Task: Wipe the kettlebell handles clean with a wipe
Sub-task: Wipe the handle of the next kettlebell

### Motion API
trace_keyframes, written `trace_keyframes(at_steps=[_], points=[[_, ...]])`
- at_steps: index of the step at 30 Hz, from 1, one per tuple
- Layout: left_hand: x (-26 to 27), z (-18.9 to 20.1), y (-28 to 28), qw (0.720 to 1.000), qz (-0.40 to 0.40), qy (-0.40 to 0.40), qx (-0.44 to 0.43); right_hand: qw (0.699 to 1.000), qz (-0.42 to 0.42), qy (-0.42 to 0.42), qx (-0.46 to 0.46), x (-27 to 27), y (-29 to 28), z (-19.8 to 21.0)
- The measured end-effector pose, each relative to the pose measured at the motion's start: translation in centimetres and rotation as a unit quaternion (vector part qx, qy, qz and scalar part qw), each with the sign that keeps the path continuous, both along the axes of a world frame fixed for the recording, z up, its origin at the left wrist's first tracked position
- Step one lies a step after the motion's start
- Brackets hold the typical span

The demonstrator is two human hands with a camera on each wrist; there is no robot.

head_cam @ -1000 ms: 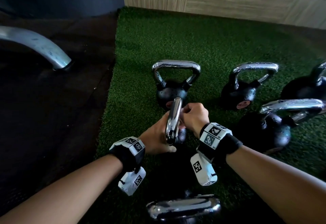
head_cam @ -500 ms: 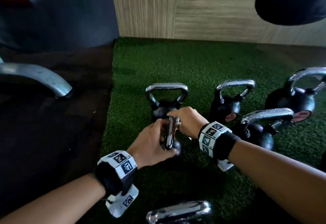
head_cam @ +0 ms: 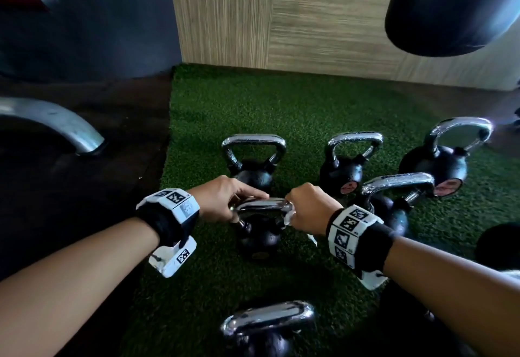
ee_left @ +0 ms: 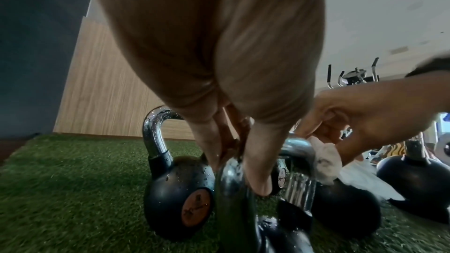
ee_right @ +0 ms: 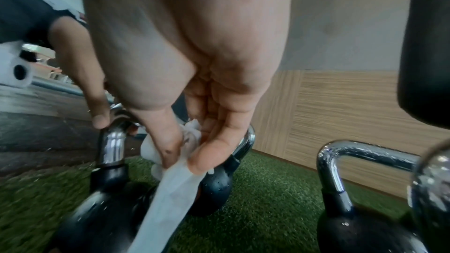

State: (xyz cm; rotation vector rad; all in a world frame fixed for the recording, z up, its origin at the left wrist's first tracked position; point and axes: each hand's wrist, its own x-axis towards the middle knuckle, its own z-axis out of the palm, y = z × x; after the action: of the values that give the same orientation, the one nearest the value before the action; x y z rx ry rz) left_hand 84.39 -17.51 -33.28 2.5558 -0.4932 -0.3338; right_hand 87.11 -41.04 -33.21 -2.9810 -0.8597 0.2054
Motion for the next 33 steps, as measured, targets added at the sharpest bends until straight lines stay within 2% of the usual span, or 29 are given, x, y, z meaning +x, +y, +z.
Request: trace_keyframes(at_steps=[5,7,10,14,17,19,23,24,27,33], points=[[0.7,0.2,1.2,1.000,-0.010,0.023,-0.009,0.996,0.038,0.075,0.024,2.9,-1.2,2.2],[1.4,0.2,2.2,0.998,0.017,0.040,-0.050,0.989,0.027,0.101,0.103,4.9,-1.5,3.3],[3.4,0.3,3.5,0.995,0.056,0.026,-0.073,0.951,-0.035,0.152,0.266,8.1,-1.8,4.3],[6.2,0.1,3.9,0.997,0.039,0.025,0.062,0.881,-0.080,0.195,0.424,11.3,-1.6,5.2],[7.7,-0.1,2.9,0.983,0.001,0.028,0.180,0.854,-0.095,0.217,0.464,12.6,-1.7,5.7],[8.6,-0.3,1.9,0.977,0.005,0.030,0.212,0.850,-0.093,0.228,0.466,13.3,-1.9,6.4],[10.7,-0.8,-0.7,0.971,0.030,0.032,0.233,0.808,-0.083,0.276,0.513,14.1,-1.9,7.4],[11.3,-0.9,-1.5,0.970,0.029,0.027,0.239,0.813,-0.081,0.267,0.511,14.4,-1.9,7.6],[12.8,-1.0,-3.3,0.971,0.021,0.005,0.238,0.854,-0.091,0.208,0.467,15.3,-1.6,7.7],[15.5,-3.0,-4.7,0.973,0.012,-0.026,0.228,0.902,-0.095,0.085,0.412,16.9,0.7,7.5]])
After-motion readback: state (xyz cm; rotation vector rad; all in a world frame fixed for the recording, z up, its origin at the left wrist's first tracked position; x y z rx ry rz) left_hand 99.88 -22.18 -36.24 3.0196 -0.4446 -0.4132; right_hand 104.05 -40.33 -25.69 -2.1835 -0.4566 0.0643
